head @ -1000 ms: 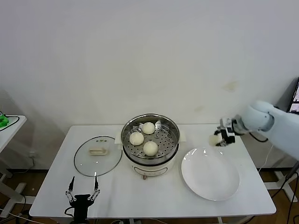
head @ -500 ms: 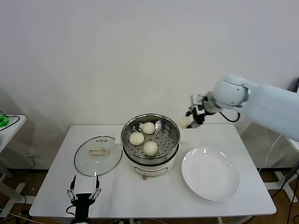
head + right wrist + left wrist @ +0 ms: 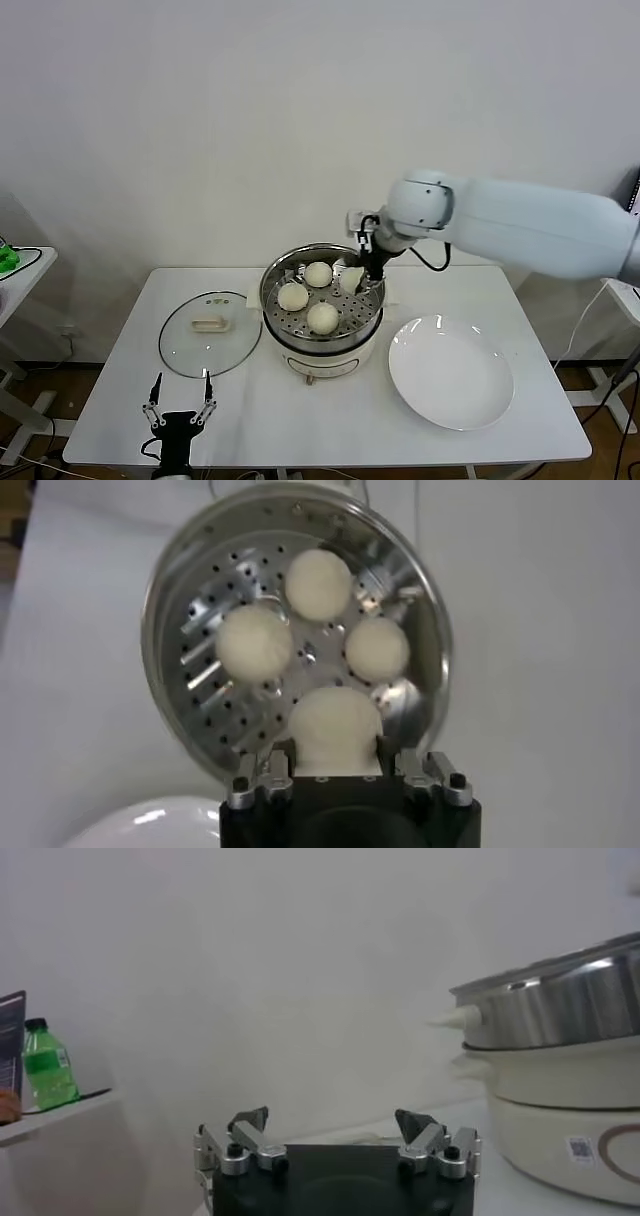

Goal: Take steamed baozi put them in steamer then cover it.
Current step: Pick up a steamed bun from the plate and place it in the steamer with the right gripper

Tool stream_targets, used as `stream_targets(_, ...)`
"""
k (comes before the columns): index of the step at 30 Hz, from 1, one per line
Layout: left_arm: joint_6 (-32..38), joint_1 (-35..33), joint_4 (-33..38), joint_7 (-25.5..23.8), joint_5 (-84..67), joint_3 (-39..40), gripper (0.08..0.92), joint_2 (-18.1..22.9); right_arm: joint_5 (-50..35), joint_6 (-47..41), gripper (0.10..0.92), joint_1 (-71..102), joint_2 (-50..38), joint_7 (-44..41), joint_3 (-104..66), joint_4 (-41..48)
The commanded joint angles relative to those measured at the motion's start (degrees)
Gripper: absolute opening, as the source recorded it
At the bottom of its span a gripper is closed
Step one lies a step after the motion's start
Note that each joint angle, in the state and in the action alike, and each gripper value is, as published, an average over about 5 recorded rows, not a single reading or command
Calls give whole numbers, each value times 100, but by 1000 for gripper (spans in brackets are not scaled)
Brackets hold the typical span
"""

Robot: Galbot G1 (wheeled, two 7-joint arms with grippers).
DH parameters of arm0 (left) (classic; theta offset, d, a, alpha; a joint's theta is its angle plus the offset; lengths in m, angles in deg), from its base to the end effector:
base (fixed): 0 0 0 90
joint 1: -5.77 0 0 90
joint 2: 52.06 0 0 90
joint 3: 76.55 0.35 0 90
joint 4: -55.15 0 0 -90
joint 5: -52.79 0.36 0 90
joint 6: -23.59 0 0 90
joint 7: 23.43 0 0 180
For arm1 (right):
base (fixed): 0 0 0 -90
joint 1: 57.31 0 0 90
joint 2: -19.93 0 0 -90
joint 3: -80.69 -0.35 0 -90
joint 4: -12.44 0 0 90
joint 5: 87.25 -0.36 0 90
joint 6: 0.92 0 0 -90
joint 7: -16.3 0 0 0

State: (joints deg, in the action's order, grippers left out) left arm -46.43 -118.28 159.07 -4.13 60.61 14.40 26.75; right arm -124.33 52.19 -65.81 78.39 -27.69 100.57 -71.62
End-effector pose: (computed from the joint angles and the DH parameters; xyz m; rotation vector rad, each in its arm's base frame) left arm 0.1442 0.0454 -0.4106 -0.2540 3.0545 0.4266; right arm 0.5186 0.0844 -0.0456 1.2919 -1.5587 1.3618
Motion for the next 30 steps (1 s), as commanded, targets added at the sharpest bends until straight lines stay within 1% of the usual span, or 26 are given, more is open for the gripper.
stream_targets(1, 17, 13, -10, 2, -13, -11, 823, -1, -95, -120, 517, 381, 474, 54, -35, 547)
stream_targets(7, 18, 3, -9, 3, -18, -19, 823, 3, 317, -43, 518, 677, 399, -59, -174, 754)
stream_targets(20, 29, -5, -32, 4, -25, -39, 823, 7, 780, 101, 518, 1059, 587, -150, -391, 1159)
stream_targets(30, 41, 2, -62, 3, -40, -52, 823, 4, 1031, 166, 518, 1136, 612, -208, -442, 1310)
